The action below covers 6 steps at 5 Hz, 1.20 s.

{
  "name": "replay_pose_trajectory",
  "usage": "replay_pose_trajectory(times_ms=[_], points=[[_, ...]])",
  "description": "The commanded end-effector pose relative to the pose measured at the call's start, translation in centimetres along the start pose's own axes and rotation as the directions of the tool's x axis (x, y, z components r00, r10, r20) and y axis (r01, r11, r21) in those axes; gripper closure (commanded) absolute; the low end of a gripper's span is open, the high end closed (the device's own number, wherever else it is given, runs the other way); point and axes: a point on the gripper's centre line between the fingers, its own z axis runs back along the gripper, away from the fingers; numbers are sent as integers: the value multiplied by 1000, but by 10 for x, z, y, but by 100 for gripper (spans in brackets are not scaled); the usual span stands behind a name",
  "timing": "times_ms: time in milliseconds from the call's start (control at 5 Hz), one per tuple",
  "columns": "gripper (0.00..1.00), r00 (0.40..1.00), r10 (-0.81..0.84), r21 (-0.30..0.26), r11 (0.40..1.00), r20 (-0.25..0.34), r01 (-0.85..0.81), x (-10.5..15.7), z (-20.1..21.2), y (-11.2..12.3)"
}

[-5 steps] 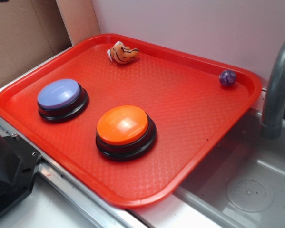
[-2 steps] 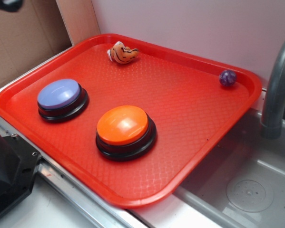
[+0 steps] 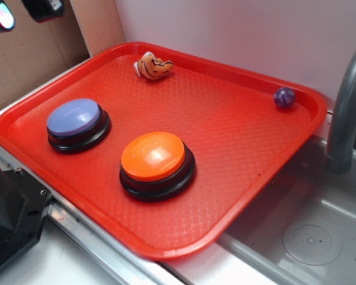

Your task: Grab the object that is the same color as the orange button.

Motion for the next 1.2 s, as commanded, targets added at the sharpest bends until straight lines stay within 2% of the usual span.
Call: replay_pose_trajectory(times_ms=[0, 200, 400, 600, 800, 1000], points=[[0, 999, 15, -4, 1000, 50, -15, 7, 8, 2], [0, 999, 15, -4, 1000, 50, -15, 7, 8, 2], [0, 983, 185, 16, 983, 0, -185, 33, -33, 8], [0, 939, 317, 9, 947, 133, -320, 50, -52, 1], [0, 914, 362, -87, 932, 180, -352, 62, -67, -16], [0, 875, 434, -111, 901, 215, -420, 77, -88, -39]])
